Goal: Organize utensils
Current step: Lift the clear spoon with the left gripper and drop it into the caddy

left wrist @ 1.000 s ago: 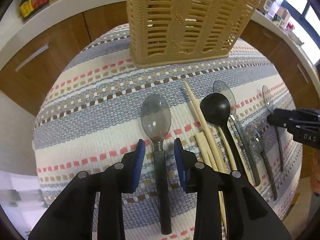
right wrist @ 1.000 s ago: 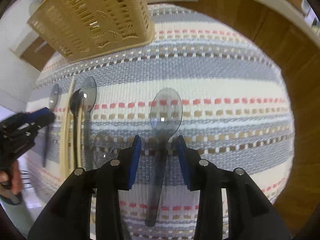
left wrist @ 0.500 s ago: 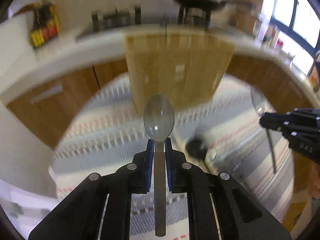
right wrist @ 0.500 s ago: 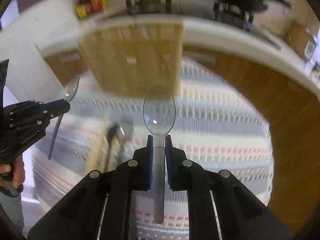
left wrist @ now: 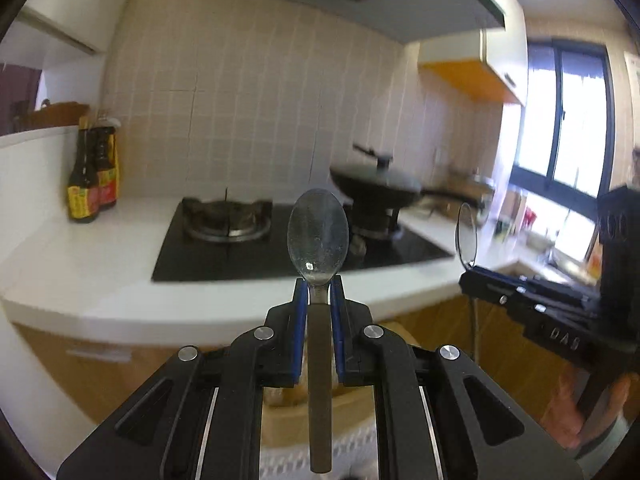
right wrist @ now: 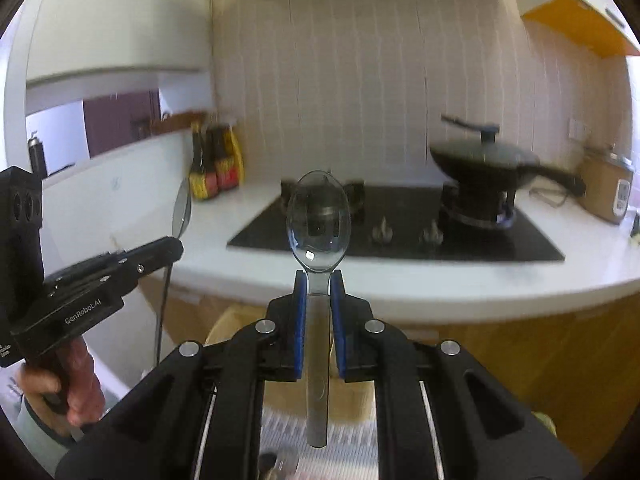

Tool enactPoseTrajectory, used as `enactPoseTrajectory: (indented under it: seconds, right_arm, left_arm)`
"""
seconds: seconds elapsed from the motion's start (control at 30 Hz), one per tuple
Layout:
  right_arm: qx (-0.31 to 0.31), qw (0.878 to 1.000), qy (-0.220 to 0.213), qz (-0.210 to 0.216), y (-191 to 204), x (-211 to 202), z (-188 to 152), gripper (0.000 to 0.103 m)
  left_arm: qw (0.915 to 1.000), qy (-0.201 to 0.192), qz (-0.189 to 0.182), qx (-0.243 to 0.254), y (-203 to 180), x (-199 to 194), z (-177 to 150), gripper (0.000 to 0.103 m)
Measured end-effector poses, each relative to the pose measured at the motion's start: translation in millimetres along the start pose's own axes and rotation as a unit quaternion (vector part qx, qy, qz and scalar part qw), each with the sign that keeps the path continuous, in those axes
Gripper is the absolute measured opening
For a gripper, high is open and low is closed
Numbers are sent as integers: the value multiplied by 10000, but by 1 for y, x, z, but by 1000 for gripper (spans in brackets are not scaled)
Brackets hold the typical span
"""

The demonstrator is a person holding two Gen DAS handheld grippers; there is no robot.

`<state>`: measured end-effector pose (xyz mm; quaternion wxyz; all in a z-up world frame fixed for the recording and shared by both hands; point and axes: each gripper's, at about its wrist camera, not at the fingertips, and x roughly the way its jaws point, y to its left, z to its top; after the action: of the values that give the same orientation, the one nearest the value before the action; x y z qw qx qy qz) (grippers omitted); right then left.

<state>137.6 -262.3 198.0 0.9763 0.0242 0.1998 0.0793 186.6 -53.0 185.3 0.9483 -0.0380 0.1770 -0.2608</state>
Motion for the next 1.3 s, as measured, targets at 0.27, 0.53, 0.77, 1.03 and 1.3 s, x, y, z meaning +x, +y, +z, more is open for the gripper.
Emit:
enactPoseTrajectory:
  seconds: [0.27, 0.53, 0.77, 1.03, 1.3]
  right_arm:
    - [45, 9990, -394, -199, -15, 55, -4, 10]
    - [-122, 9985, -330, -426, -17, 94, -34, 10]
    - [-141, 9988, -217, -422, -22, 104, -50, 10]
    - [356, 9993, 88, -52, -43, 82, -64, 11]
    - [649, 9969, 297, 325, -46, 33, -67, 17]
  left_arm:
    - [9975, -608, -122, -333, 13, 32, -6, 10]
    - [9971, -697, 44, -289, 25, 64, -31, 10]
    - [9978, -606, 23, -284, 33, 76, -46, 10]
    - [9981, -514, -59, -342, 38, 58, -53, 25]
    - [9986, -469, -132, -201, 24, 14, -47, 42]
